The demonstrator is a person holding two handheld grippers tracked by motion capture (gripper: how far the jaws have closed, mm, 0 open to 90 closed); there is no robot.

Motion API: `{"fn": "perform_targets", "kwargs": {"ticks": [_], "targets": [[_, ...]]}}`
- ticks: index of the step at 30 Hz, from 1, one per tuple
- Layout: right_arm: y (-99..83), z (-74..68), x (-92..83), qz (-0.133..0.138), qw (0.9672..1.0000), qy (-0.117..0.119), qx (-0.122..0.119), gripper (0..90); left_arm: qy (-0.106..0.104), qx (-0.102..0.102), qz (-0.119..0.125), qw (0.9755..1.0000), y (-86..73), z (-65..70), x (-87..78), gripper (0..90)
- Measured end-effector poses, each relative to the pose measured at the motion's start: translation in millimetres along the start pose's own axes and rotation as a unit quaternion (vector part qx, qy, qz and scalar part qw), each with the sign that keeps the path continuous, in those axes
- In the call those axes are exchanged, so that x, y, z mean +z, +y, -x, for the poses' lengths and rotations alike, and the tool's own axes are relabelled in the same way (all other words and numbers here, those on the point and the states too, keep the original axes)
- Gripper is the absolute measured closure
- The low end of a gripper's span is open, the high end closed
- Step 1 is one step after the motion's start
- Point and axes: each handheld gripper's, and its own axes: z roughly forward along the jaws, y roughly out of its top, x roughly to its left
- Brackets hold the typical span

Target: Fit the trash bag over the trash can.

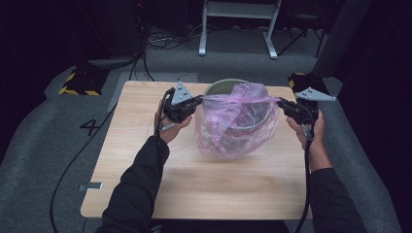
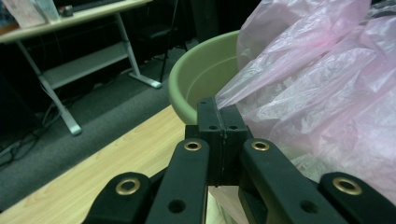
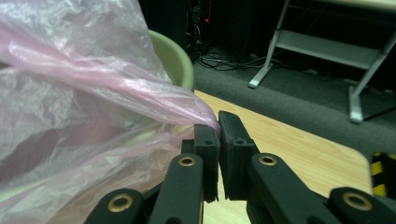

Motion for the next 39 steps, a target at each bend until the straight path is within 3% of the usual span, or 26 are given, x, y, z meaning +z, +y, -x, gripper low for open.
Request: {"fn": "perform_targets", "kwargs": {"ticks": [5, 12, 21, 34, 37, 39], "targets": [[-1.1, 7.4, 13.1, 0.001, 0.9995, 0.012, 0.031, 86.6, -0.006, -0.029, -0.005, 0.9996, -5.0, -12.1, 14.8, 89.9], [-5.1, 8.6, 32.3, -0.021, 0.9987, 0.019, 0.041, 86.7, -0.01, -0.056, -0.027, 0.998, -13.6, -24.3, 33.8, 89.9], [-12.8, 5.2, 45.8, -0.036, 0.9965, 0.054, 0.053, 88.2, -0.032, -0.072, -0.038, 0.9961, -20.3, -24.8, 45.0, 90.0], [-23.0, -3.2, 34.3, -0.035, 0.9932, 0.104, 0.038, 90.0, -0.071, -0.05, -0.036, 0.9956, -28.3, -17.7, 25.3, 90.0], [-24.5, -7.0, 26.4, -0.041, 0.9921, 0.116, 0.023, 90.0, -0.076, -0.019, -0.032, 0.9964, -30.5, -10.7, 14.7, 90.0], [-24.7, -9.0, 19.8, -0.049, 0.9909, 0.125, 0.01, 90.0, -0.081, -0.014, -0.029, 0.9962, -30.8, -8.3, 9.9, 89.9]]}}
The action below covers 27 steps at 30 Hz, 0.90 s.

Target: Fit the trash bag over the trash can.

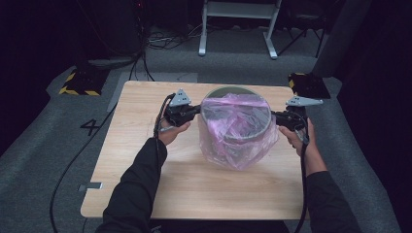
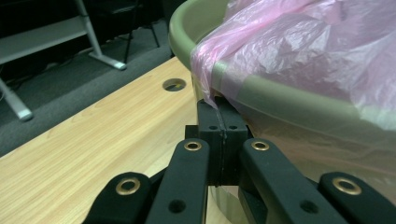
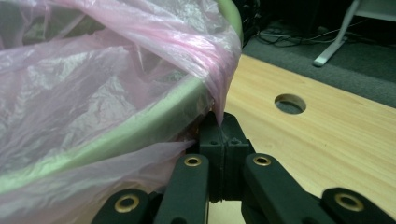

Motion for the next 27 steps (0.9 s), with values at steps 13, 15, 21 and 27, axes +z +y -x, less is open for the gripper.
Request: {"fn": "perform_targets", "kwargs": {"ticks": [13, 15, 21, 27], "targets": [[18.9, -2.1, -16.9, 0.046, 0.9967, -0.067, -0.003, 87.4, 0.049, -0.027, 0.028, 0.998, 12.6, -12.1, -3.7, 89.9], [22.1, -0.7, -15.2, 0.052, 0.9964, -0.067, 0.004, 87.0, 0.048, -0.033, 0.021, 0.9981, 13.8, -15.3, 3.2, 90.0], [18.7, 11.9, 0.8, 0.045, 0.9963, -0.051, 0.052, 87.2, 0.049, -0.042, -0.034, 0.9973, 7.9, -18.9, 28.6, 90.0], [5.6, 18.3, 16.5, 0.03, 0.9955, -0.041, 0.08, 86.8, 0.038, -0.054, -0.063, 0.9959, -0.6, -18.5, 44.2, 90.0]]}}
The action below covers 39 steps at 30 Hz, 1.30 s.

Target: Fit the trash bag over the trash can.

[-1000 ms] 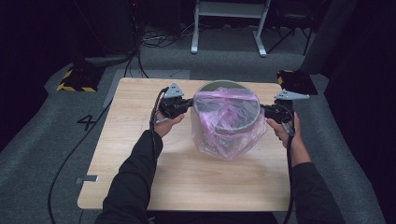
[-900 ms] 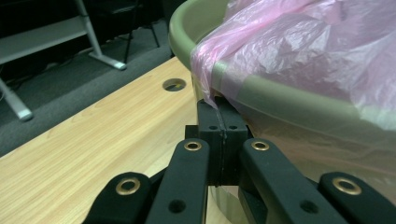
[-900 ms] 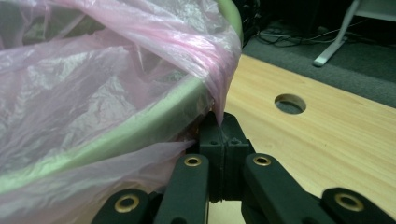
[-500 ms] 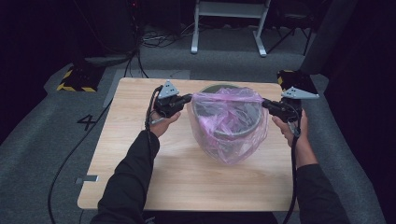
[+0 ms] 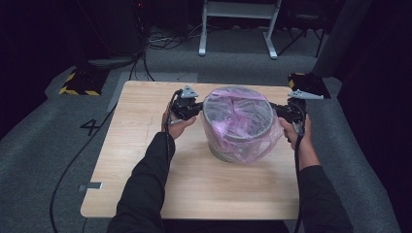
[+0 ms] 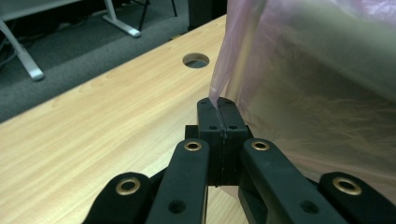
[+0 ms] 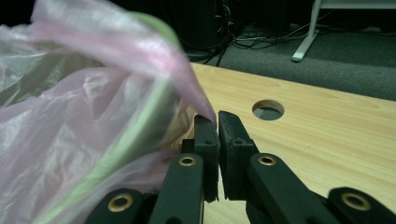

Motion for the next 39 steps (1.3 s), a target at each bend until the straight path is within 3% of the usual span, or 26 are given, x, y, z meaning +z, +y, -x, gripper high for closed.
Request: {"fn": "perform_targets", "kwargs": {"ticks": [6, 11, 16, 21, 26, 30, 34, 39], "targets": [[-6.0, 2.9, 8.7, -0.007, 1.0, 0.0, 0.003, 85.8, 0.002, -0.009, -0.012, 0.9999, -2.7, -0.5, 7.7, 90.0], [-15.6, 8.7, 18.3, -0.033, 0.9993, -0.016, 0.006, 87.1, 0.01, -0.004, -0.051, 0.9986, -7.8, 1.4, 21.6, 90.0], [-30.0, 16.9, 19.9, -0.032, 0.9992, -0.006, 0.024, 87.7, -0.005, -0.013, -0.04, 0.9991, -17.2, 0.2, 22.9, 90.0], [-32.2, 20.3, 5.4, -0.007, 0.9998, -0.007, 0.017, 80.1, 0.009, -0.021, -0.018, 0.9996, -21.2, -3.5, 10.8, 89.7], [-23.3, 29.5, -26.8, 0.031, 0.9993, -0.019, 0.006, 58.2, 0.028, -0.042, 0.02, 0.9985, -24.0, -15.0, -14.2, 62.5], [-14.0, 34.2, -45.6, 0.039, 0.9989, -0.026, 0.003, 46.9, 0.031, -0.046, 0.04, 0.9977, -23.6, -22.1, -33.3, 50.4], [-4.3, 33.2, -63.3, 0.059, 0.998, -0.02, 0.0, 38.7, 0.01, -0.054, 0.067, 0.9962, -21.1, -26.1, -51.1, 33.5], [0.4, 21.2, -73.3, 0.063, 0.9972, 0.035, -0.021, 31.4, -0.031, -0.036, 0.085, 0.9953, -11.3, -16.9, -63.1, 25.9]]}}
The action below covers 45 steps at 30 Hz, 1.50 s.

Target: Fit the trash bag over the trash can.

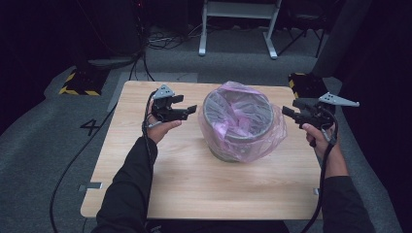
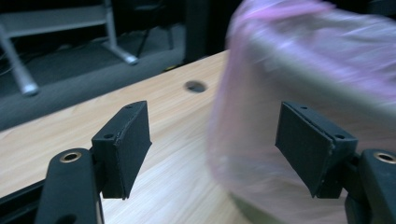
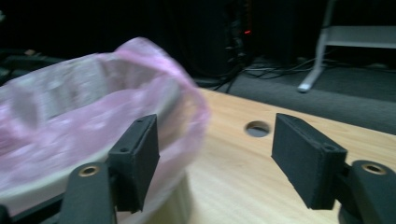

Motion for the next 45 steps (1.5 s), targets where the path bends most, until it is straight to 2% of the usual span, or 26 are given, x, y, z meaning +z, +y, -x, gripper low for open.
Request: {"fn": "perform_targets", "kwargs": {"ticks": [3, 5, 6, 8, 9, 10, 12, 14, 15, 16, 17, 18, 20, 22, 24, 26, 28, 32, 34, 38, 41, 45], "targets": [[-0.3, -7.2, 0.4, -0.011, 0.9995, 0.029, -0.01, 29.4, -0.029, 0.01, 0.01, 0.9995, 5.2, 9.0, -2.5, 26.1], [-0.5, -9.7, 1.1, -0.015, 0.9984, 0.054, -0.009, 29.4, -0.045, 0.02, 0.004, 0.9988, 6.3, 15.1, -1.6, 26.7], [-1.0, -10.4, 2.3, -0.019, 0.998, 0.059, -0.011, 30.9, -0.047, 0.024, -0.001, 0.9986, 6.1, 18.1, -0.2, 27.9], [-3.0, -10.9, 7.3, -0.042, 0.9977, 0.05, -0.017, 33.4, -0.046, 0.032, -0.005, 0.9984, 5.6, 20.4, 1.6, 31.8], [-4.6, -10.4, 10.8, -0.051, 0.9974, 0.048, -0.016, 38.2, -0.048, 0.03, -0.004, 0.9984, 5.4, 20.2, 2.3, 32.9], [-6.4, -9.6, 13.7, -0.056, 0.9971, 0.05, -0.015, 47.0, -0.05, 0.028, -0.002, 0.9983, 5.2, 19.4, 2.5, 35.2], [-8.8, -7.8, 17.5, -0.058, 0.997, 0.051, -0.014, 57.4, -0.052, 0.029, -0.005, 0.9982, 4.7, 19.1, 3.8, 41.8], [-11.4, -6.7, 21.8, -0.058, 0.9968, 0.054, -0.013, 70.3, -0.064, 0.034, -0.008, 0.9973, 3.9, 18.3, 5.1, 53.3], [-12.5, -7.3, 23.9, -0.059, 0.9967, 0.052, -0.017, 75.1, -0.072, 0.038, -0.006, 0.9967, 3.6, 18.0, 5.1, 59.0], [-13.2, -8.3, 25.8, -0.058, 0.9968, 0.049, -0.023, 76.7, -0.071, 0.041, -0.004, 0.9966, 3.4, 18.3, 5.5, 62.8], [-13.1, -9.9, 26.8, -0.059, 0.9969, 0.044, -0.029, 76.1, -0.066, 0.044, -0.006, 0.9969, 3.3, 19.0, 6.5, 68.4], [-11.9, -12.1, 27.0, -0.058, 0.997, 0.033, -0.038, 74.1, -0.067, 0.044, -0.008, 0.9968, 3.0, 19.7, 7.4, 69.9], [-6.8, -15.8, 25.6, -0.053, 0.9969, 0.003, -0.058, 63.0, -0.064, 0.051, -0.007, 0.9967, 2.9, 20.6, 8.2, 75.6], [-0.2, -16.2, 21.4, -0.033, 0.9982, -0.001, -0.049, 56.6, -0.063, 0.052, -0.006, 0.9967, 2.6, 21.1, 8.8, 82.0], [7.1, -16.4, 18.9, -0.023, 0.9983, -0.017, -0.051, 47.4, -0.059, 0.057, -0.007, 0.9966, 2.9, 21.9, 9.7, 85.8], [13.8, -17.0, 18.9, -0.015, 0.9986, -0.006, -0.05, 43.2, -0.059, 0.054, -0.008, 0.9967, 2.6, 22.8, 11.2, 87.4], [20.0, -19.2, 22.3, -0.01, 0.9984, 0.0, -0.055, 38.6, -0.052, 0.053, -0.006, 0.9972, 1.9, 23.1, 11.8, 84.8], [30.7, -27.3, 36.3, -0.016, 0.9969, 0.023, -0.074, 35.2, -0.05, 0.043, -0.013, 0.9977, -2.2, 21.5, 9.6, 61.4], [34.9, -31.1, 44.2, -0.023, 0.9958, 0.023, -0.085, 35.0, -0.053, 0.045, -0.02, 0.9974, -5.6, 22.3, 7.8, 52.8], [41.5, -30.7, 60.4, -0.043, 0.9946, 0.031, -0.089, 34.9, -0.072, 0.051, -0.044, 0.9951, -15.1, 27.7, 6.2, 40.0], [44.2, -28.5, 68.0, -0.053, 0.9945, 0.032, -0.084, 35.1, -0.084, 0.057, -0.061, 0.993, -23.7, 34.2, 7.7, 33.9], [45.8, -23.1, 76.4, -0.063, 0.9942, 0.038, -0.078, 37.0, -0.108, 0.06, -0.067, 0.9901, -32.2, 42.0, 10.5, 27.7]]}}
